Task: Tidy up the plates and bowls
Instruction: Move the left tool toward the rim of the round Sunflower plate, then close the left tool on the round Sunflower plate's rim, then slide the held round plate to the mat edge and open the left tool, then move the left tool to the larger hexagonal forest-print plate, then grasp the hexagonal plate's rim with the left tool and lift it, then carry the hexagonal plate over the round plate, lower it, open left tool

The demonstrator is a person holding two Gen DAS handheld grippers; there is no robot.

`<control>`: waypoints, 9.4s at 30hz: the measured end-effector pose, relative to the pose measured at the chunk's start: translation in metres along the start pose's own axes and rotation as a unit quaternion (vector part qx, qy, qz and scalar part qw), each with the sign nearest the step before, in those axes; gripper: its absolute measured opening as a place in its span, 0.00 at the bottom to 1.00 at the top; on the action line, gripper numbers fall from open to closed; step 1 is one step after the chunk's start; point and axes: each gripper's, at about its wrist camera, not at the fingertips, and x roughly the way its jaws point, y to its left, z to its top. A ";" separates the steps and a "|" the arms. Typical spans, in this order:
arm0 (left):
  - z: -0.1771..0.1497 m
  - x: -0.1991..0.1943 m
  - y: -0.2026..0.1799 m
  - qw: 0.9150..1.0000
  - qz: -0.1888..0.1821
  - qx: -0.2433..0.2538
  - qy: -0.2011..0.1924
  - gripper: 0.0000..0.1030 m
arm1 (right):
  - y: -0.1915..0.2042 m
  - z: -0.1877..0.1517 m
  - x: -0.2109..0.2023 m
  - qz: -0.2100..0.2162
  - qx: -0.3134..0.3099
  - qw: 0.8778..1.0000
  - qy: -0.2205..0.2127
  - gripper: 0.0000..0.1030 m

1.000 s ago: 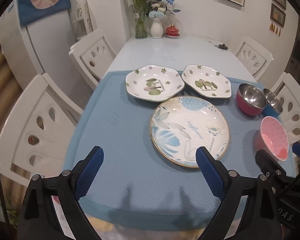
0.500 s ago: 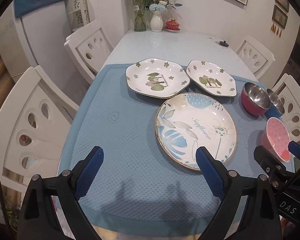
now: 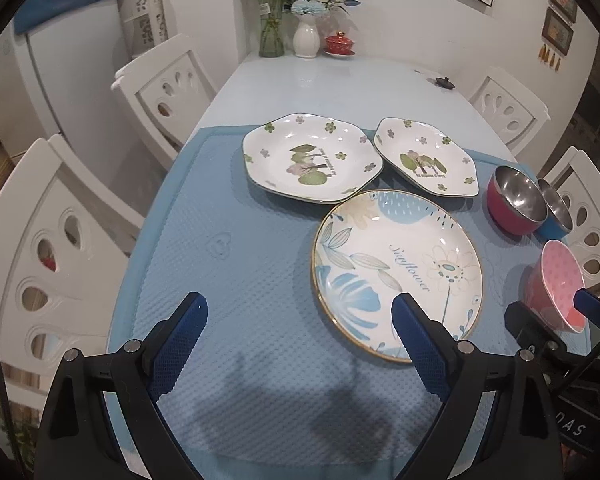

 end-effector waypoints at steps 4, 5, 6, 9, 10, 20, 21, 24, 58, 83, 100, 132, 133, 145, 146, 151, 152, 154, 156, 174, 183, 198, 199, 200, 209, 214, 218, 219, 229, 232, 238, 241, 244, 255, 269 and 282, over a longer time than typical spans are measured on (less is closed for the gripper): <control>0.005 0.013 -0.003 1.000 -0.006 0.011 0.007 0.90 | 0.000 0.003 0.011 -0.004 0.003 1.000 0.011 1.00; 0.007 0.016 -0.003 1.000 -0.007 0.012 0.010 0.90 | -0.001 0.005 0.014 -0.004 0.005 1.000 0.014 1.00; 0.008 0.020 -0.003 1.000 -0.008 0.012 0.013 0.90 | -0.002 0.006 0.017 -0.003 0.009 1.000 0.018 1.00; 0.012 0.031 0.000 1.000 -0.011 0.012 0.019 0.90 | -0.007 0.009 0.030 0.000 0.021 0.999 0.032 1.00; 0.013 0.034 0.001 1.000 -0.013 0.011 0.021 0.90 | -0.008 0.010 0.034 -0.001 0.025 0.999 0.037 1.00; 0.017 0.076 0.009 0.998 -0.038 -0.002 0.059 0.90 | -0.015 0.027 0.077 -0.008 0.038 0.996 0.075 1.00; 0.017 0.080 0.009 0.997 -0.041 -0.002 0.063 0.90 | -0.014 0.029 0.082 -0.013 0.038 0.996 0.081 1.00; 0.018 0.093 0.009 0.996 -0.051 -0.004 0.077 0.89 | -0.016 0.033 0.096 -0.021 0.040 0.994 0.098 0.97; 0.020 0.141 0.008 0.979 -0.166 -0.006 0.115 0.30 | -0.045 0.038 0.168 0.114 0.083 0.980 0.142 0.36; 0.005 0.080 0.044 0.986 -0.140 -0.038 0.077 0.31 | -0.009 0.021 0.104 0.163 0.046 0.978 0.119 0.36; -0.053 0.036 0.091 0.992 -0.087 -0.066 0.057 0.31 | 0.051 -0.028 0.058 0.177 -0.024 0.976 0.121 0.36; -0.055 -0.041 0.079 0.998 -0.029 -0.037 -0.048 0.32 | -0.016 -0.054 -0.007 0.144 0.037 0.988 0.048 0.36; -0.053 -0.049 0.070 0.998 -0.038 -0.028 -0.052 0.32 | -0.021 -0.053 -0.018 0.144 0.039 0.988 0.039 0.36; -0.068 -0.154 -0.043 0.985 -0.077 0.092 -0.125 0.35 | -0.080 -0.083 -0.126 0.125 0.041 0.991 -0.040 0.65; -0.071 -0.163 -0.052 0.982 -0.075 0.108 -0.133 0.35 | -0.084 -0.086 -0.133 0.125 0.041 0.991 -0.040 0.65; -0.079 -0.192 -0.086 0.977 -0.074 0.136 -0.150 0.35 | -0.112 -0.107 -0.159 0.113 0.046 0.991 -0.052 0.66; -0.079 -0.195 -0.090 0.976 -0.074 0.136 -0.150 0.35 | -0.118 -0.110 -0.163 0.115 0.050 0.991 -0.052 0.66; -0.081 -0.200 -0.099 0.976 -0.078 0.135 -0.151 0.35 | -0.132 -0.118 -0.171 0.121 0.065 0.989 -0.054 0.67; -0.082 -0.205 -0.110 0.976 -0.082 0.136 -0.150 0.35 | -0.142 -0.124 -0.177 0.126 0.074 0.988 -0.057 0.67; -0.101 -0.230 -0.142 0.976 -0.026 0.149 -0.154 0.41 | -0.179 -0.148 -0.182 0.155 0.095 0.982 -0.051 0.72; -0.079 -0.216 -0.130 0.976 -0.034 0.137 -0.164 0.62 | -0.203 -0.130 -0.174 0.149 0.146 0.976 -0.066 0.72; -0.006 -0.142 -0.069 0.986 -0.065 0.105 -0.115 0.64 | -0.124 -0.065 -0.116 0.159 0.106 0.981 -0.042 0.72; -0.001 -0.135 -0.061 0.987 -0.073 0.094 -0.107 0.64 | -0.118 -0.060 -0.109 0.161 0.105 0.981 -0.037 0.72; 0.006 -0.126 -0.050 0.989 -0.082 0.079 -0.099 0.64 | -0.111 -0.055 -0.101 0.162 0.104 0.981 -0.030 0.72; 0.050 -0.052 0.020 0.995 -0.086 0.032 -0.050 0.75 | -0.061 0.001 -0.020 0.163 0.095 0.982 0.029 0.72; 0.084 0.000 0.049 0.996 -0.081 0.030 -0.028 0.75 | -0.035 0.036 0.042 0.193 0.128 0.970 0.078 0.72; 0.116 0.053 0.076 0.994 -0.107 0.006 -0.004 0.75 | -0.013 0.060 0.092 0.200 0.154 0.962 0.104 0.72; 0.123 0.067 0.081 0.994 -0.112 0.001 0.002 0.75 | -0.009 0.065 0.104 0.198 0.160 0.961 0.110 0.72; 0.165 0.194 0.092 0.985 -0.156 0.015 0.065 0.73 | 0.027 0.108 0.186 0.186 0.161 0.959 0.142 0.69; 0.171 0.217 0.096 0.984 -0.163 0.013 0.076 0.70 | 0.041 0.116 0.201 0.189 0.143 0.960 0.146 0.62; 0.177 0.240 0.096 0.978 -0.186 0.035 0.089 0.54 | 0.061 0.130 0.221 0.184 0.119 0.967 0.131 0.52; 0.179 0.247 0.093 0.975 -0.199 0.047 0.083 0.46 | 0.068 0.136 0.225 0.173 0.096 0.973 0.115 0.42; 0.181 0.250 0.092 0.974 -0.206 0.050 0.080 0.29 | 0.078 0.139 0.228 0.156 0.064 0.980 0.106 0.38; 0.171 0.227 0.086 0.982 -0.169 0.067 0.052 0.28 | 0.094 0.133 0.210 0.136 -0.004 0.986 0.093 0.36; 0.170 0.244 0.093 0.978 -0.190 0.059 0.068 0.30 | 0.082 0.125 0.216 0.153 -0.009 0.983 0.102 0.33; 0.142 0.216 0.110 0.977 -0.200 0.062 0.042 0.29 | 0.105 0.131 0.199 0.147 -0.118 0.981 0.048 0.36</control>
